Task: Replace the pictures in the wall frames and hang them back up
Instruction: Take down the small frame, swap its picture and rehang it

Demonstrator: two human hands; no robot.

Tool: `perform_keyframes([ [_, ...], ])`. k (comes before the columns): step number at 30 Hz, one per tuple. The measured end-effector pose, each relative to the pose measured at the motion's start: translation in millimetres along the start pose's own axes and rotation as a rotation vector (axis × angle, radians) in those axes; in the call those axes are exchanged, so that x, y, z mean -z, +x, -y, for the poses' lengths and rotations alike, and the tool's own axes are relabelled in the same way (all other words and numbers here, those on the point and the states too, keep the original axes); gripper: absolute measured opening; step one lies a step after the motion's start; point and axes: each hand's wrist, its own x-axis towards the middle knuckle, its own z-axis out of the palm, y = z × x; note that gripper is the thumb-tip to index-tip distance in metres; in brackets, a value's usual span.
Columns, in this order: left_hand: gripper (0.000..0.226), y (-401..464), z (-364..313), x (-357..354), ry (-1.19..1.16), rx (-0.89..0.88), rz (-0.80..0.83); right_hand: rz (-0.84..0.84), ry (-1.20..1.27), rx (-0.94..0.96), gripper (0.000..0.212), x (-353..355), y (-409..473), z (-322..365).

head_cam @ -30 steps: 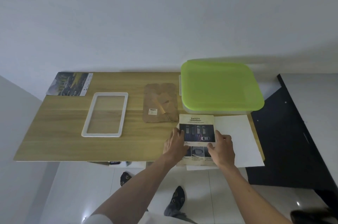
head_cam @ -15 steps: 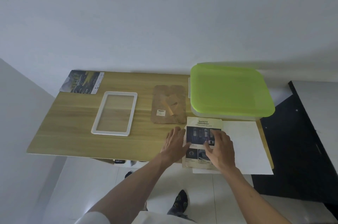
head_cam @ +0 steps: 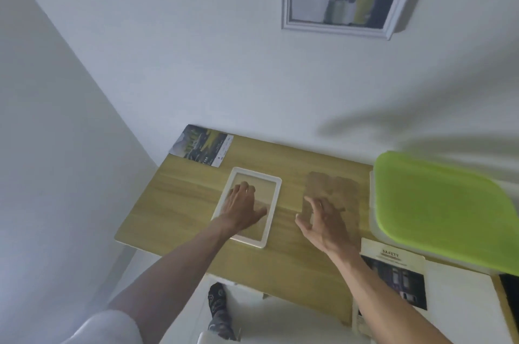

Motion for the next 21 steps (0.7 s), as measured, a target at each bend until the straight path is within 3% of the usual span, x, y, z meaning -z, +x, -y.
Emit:
perform_keyframes([
  [12, 0.058, 92, 164, 65, -0.015, 0.049, -0.016, 0.15, -0.074, 0.07, 0.057, -49, 165, 153],
  [19, 0.042, 142, 225, 67, -0.022, 0.018, 0.057, 0.235, -0.168, 0.14, 0.06, -92, 231, 205],
  [21, 0.048, 151, 236, 61, -0.042, -0.003, 0.056, 0.262, -0.186, 0.16, 0.062, -103, 243, 212],
])
